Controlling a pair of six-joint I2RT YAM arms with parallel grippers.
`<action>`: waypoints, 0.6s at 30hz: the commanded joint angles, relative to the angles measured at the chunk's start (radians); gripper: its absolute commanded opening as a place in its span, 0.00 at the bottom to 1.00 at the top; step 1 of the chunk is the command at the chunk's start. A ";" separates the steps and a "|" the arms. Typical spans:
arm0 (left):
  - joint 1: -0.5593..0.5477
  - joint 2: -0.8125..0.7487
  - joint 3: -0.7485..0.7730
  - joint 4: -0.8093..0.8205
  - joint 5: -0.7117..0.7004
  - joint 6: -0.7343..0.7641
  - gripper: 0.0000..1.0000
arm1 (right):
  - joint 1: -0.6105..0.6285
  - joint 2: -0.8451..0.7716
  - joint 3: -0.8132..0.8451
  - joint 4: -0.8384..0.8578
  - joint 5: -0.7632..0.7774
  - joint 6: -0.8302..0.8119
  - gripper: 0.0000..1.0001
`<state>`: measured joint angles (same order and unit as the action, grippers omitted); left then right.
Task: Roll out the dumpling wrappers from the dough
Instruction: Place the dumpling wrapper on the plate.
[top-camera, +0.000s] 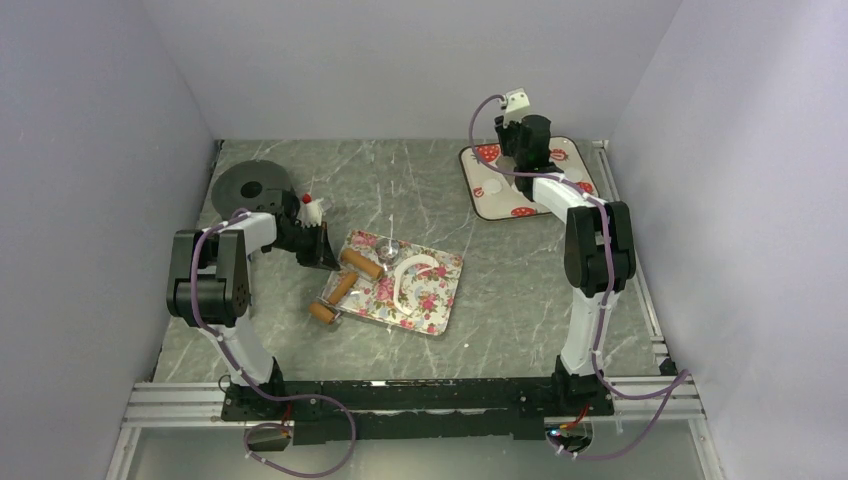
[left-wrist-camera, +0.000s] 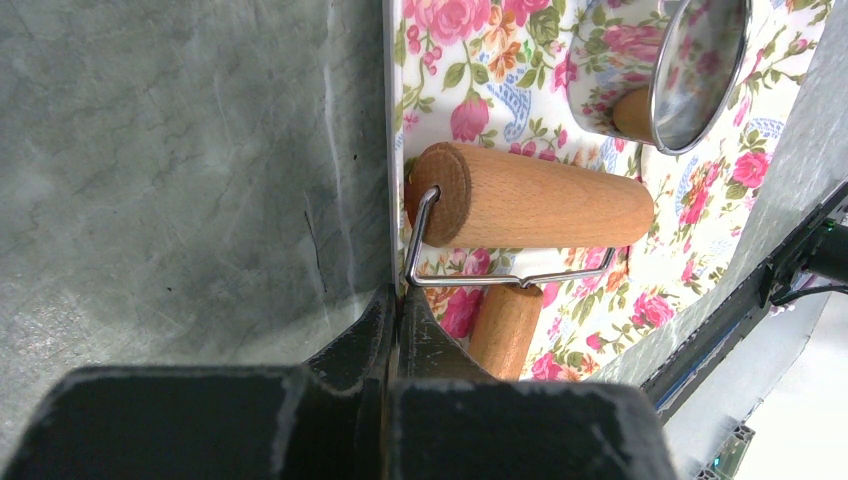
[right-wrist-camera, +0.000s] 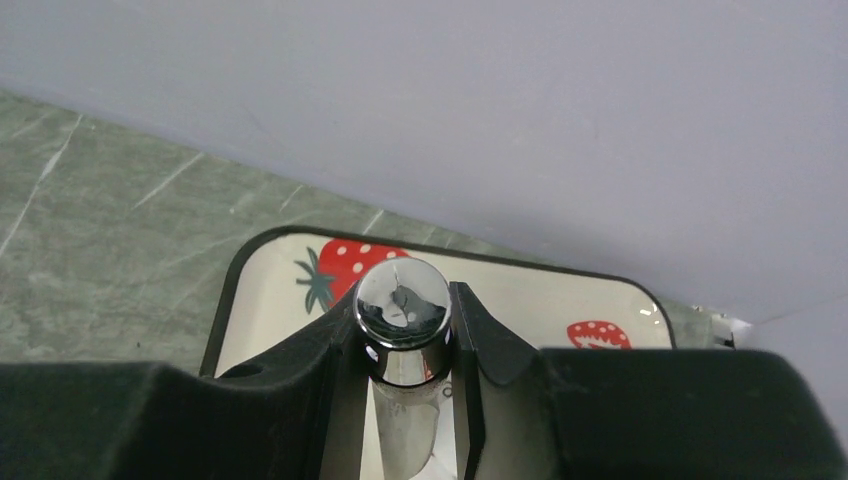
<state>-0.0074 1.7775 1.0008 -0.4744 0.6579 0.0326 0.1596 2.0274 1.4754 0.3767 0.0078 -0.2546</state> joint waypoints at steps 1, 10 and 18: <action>0.006 -0.020 0.000 0.037 0.092 -0.023 0.00 | 0.008 -0.106 0.044 0.158 -0.002 -0.029 0.00; 0.076 -0.115 -0.038 0.131 0.130 -0.177 0.00 | 0.123 -0.358 -0.119 0.227 -0.033 0.178 0.00; 0.137 -0.123 -0.070 0.161 0.168 -0.272 0.00 | 0.133 -0.573 -0.315 0.096 -0.077 0.495 0.00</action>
<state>0.0990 1.6875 0.9421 -0.3706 0.6998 -0.1444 0.3107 1.5322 1.2442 0.5095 -0.0532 0.0616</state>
